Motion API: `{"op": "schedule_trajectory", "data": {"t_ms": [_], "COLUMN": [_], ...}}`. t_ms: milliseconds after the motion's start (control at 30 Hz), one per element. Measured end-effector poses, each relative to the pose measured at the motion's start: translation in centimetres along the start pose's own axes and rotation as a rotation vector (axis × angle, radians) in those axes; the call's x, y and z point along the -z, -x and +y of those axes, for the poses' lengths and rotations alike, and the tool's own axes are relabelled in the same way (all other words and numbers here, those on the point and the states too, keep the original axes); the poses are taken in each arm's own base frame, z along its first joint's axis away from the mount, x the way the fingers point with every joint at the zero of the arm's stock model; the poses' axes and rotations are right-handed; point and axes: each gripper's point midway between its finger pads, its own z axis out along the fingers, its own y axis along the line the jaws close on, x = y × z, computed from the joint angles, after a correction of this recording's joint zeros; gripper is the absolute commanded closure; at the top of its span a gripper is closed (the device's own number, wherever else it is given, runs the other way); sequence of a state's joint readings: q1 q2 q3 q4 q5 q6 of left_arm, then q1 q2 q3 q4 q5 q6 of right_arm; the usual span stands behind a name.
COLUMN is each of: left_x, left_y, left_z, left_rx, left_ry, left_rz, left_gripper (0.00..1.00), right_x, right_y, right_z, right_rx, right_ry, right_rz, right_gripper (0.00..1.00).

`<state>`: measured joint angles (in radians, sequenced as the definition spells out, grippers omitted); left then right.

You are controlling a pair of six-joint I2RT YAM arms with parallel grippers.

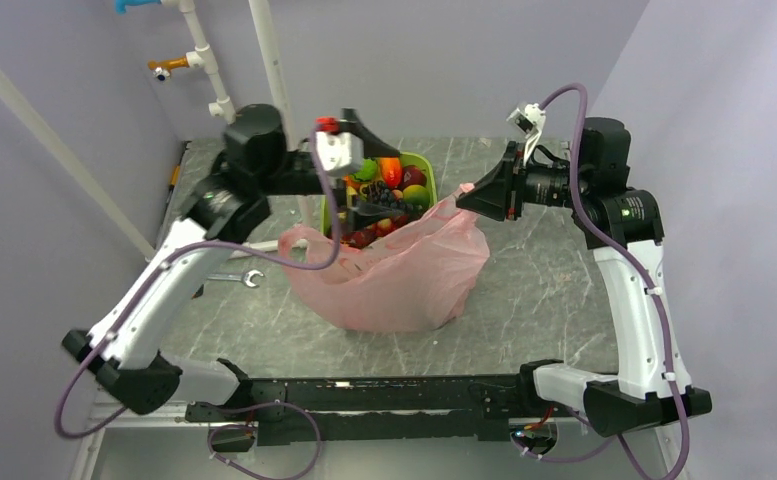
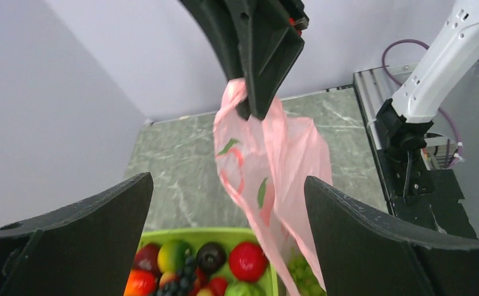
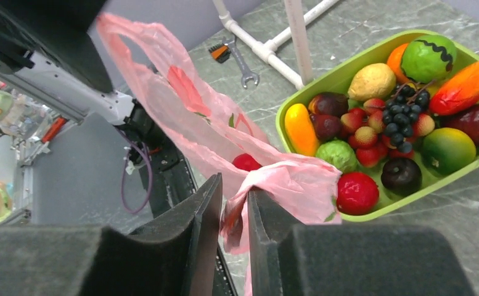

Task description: Place the fake fruits into the plastic bag and tie a complex knot

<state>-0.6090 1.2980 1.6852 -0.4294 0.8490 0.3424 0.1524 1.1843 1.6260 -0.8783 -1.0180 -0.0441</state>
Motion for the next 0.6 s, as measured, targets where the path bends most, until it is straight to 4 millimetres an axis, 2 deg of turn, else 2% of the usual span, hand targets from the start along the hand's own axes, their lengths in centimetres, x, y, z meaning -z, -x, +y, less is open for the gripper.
{"op": "schedule_trajectory", "data": {"t_ms": [133,233,367,500,600], "left_x": [-5.3,-8.0,-9.5,-10.3,-10.9], "left_y": [-1.9,-3.3,-4.1,-4.6,-4.0], "left_z": [-0.8,-1.3,-2.7,-4.6,-5.1], "left_rx": [0.019,0.021,0.002,-0.036,-0.068], "left_ry": [-0.082,-0.099,-0.118,-0.143,-0.144], "left_rz": [-0.012,-0.012,-0.052,-0.092,-0.117], "left_gripper": [0.01,0.01,0.01,0.01,0.07], "right_x": [-0.2,-0.4,-0.6,-0.9,-1.0], "right_y": [0.3,0.2,0.4,0.7,0.7], "right_z": [0.4,0.7,1.0,1.2,1.6], "right_rx": [-0.045,-0.092,-0.149,-0.197,-0.225], "right_ry": [0.024,0.049,0.073,0.108,0.147], "right_rz": [-0.014,-0.018,-0.027,-0.045,-0.054], "right_gripper": [0.81,0.88,0.90,0.86,0.83]}}
